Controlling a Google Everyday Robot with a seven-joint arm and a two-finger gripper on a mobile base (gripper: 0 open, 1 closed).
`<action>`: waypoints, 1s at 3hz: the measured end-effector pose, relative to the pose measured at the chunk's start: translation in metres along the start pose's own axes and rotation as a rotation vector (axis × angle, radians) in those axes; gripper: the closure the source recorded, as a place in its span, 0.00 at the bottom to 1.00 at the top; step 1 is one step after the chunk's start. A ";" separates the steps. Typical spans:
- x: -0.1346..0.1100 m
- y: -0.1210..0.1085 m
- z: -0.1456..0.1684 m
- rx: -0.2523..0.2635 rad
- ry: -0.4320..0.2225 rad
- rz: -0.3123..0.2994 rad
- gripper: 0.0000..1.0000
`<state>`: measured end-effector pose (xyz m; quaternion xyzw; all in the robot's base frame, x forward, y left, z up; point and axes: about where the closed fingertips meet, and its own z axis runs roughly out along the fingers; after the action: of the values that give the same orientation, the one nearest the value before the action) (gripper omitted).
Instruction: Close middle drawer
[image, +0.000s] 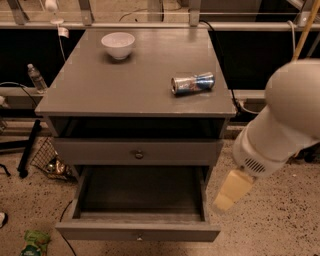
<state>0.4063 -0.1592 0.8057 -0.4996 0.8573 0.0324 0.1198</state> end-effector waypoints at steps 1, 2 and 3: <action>0.009 0.012 0.057 -0.032 0.031 0.123 0.00; 0.009 0.012 0.056 -0.032 0.031 0.121 0.00; 0.020 0.013 0.076 -0.066 0.014 0.191 0.00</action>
Offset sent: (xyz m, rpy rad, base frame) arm -0.0031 0.0082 -0.0507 0.0070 0.0561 -0.0822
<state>0.3987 -0.1562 0.7268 -0.4195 0.9003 0.0683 0.0938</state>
